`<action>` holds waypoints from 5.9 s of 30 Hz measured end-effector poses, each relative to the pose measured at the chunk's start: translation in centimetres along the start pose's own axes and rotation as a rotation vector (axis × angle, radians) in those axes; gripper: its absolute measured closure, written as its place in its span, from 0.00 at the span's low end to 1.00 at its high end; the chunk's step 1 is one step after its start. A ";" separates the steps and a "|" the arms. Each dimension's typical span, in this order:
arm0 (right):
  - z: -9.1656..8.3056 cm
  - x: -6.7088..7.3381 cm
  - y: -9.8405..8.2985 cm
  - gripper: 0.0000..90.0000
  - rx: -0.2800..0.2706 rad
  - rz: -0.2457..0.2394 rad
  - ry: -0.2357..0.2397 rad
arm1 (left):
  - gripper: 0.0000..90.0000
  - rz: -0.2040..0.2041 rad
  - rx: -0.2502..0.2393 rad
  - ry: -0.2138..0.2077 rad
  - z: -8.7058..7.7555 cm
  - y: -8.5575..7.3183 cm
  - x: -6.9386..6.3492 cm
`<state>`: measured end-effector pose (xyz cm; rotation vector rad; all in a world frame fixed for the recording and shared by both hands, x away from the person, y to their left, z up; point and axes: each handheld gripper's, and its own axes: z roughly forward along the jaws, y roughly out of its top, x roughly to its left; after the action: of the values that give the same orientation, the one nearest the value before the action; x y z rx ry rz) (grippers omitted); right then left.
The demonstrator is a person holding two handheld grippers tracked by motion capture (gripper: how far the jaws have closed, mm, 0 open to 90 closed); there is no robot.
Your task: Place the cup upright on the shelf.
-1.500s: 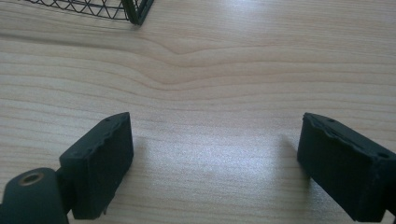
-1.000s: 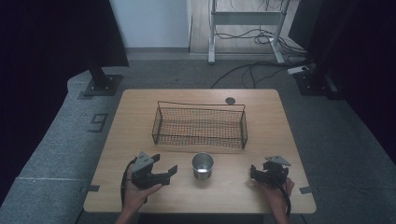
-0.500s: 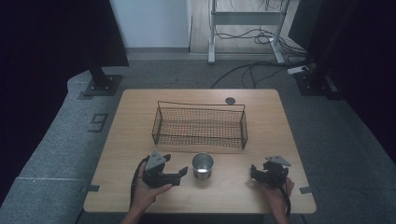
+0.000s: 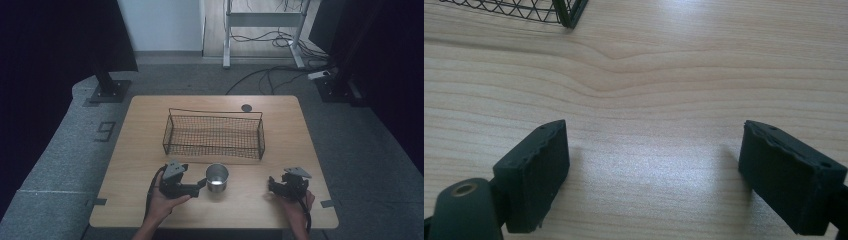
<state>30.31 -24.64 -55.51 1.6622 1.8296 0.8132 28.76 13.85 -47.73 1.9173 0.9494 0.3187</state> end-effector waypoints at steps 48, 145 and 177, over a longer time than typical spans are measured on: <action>0.0 0.0 0.0 0.15 -0.002 -0.001 0.001 | 0.07 0.045 0.106 -0.015 6.9 0.1 -3.4; 0.0 0.0 0.0 0.15 -0.003 -0.001 0.001 | 0.17 0.061 -0.007 0.028 5.1 5.5 -0.8; 0.0 0.0 0.0 0.15 -0.002 0.000 0.001 | 0.17 0.050 -0.019 0.029 5.2 7.7 0.0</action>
<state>30.30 -24.62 -55.51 1.6612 1.8286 0.8157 35.47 8.58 -44.05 1.9257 0.9159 0.3849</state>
